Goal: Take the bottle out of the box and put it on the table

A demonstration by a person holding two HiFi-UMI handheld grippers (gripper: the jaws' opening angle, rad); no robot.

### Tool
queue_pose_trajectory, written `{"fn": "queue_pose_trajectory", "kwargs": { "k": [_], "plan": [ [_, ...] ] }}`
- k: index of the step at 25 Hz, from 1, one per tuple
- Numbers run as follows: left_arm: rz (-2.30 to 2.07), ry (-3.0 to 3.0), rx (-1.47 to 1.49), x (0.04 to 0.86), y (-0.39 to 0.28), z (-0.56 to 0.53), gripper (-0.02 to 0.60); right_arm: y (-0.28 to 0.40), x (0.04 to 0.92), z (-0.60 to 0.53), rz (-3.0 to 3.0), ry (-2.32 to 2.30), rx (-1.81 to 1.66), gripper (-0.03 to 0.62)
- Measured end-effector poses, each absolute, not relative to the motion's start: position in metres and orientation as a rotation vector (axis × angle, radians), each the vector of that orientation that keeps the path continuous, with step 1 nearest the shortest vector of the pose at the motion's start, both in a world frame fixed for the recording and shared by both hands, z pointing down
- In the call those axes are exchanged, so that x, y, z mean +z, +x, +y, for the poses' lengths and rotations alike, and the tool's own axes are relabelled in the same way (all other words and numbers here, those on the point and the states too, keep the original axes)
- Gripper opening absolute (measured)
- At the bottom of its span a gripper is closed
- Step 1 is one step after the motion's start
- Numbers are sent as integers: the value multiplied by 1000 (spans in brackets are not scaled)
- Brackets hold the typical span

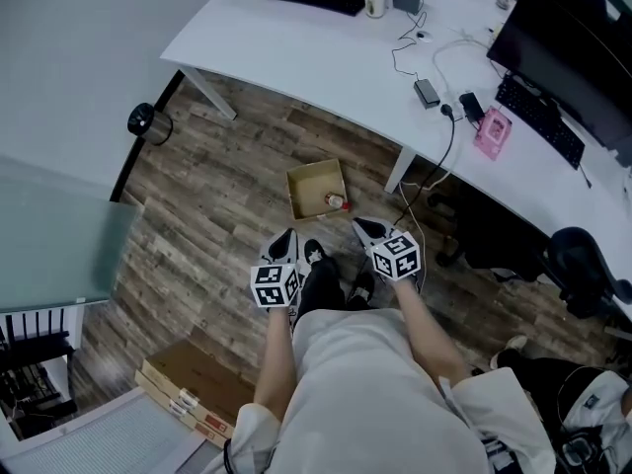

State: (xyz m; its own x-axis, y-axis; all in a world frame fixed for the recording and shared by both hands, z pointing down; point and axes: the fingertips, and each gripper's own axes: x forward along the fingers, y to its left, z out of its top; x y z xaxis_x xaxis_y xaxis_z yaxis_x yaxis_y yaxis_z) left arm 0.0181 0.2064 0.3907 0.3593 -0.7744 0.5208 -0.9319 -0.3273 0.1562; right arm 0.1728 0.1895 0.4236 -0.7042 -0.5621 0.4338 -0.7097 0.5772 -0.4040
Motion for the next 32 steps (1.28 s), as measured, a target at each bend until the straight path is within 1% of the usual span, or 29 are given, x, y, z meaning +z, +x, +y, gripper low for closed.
{"fn": "queue_pose_trajectory", "kwargs": {
  "k": [11,20,23,28,32],
  "plan": [
    [-1530,2111,433,411,-16,150,14,148,439,131,-2496,978,776,40],
    [-1475,1948,374,479,-49,51,14,125,509,54,-2333,892,821,40],
    [-1464,1914,338,487,-70,25,14,115,518,39,-2268,851,813,40],
    [-1465,1839,208,503,-106,-17,14,91,523,1,-2234,831,726,40],
    [-1444,1822,246,538,-118,-32,14,74,547,-26,-2214,812,673,40]
  ]
}}
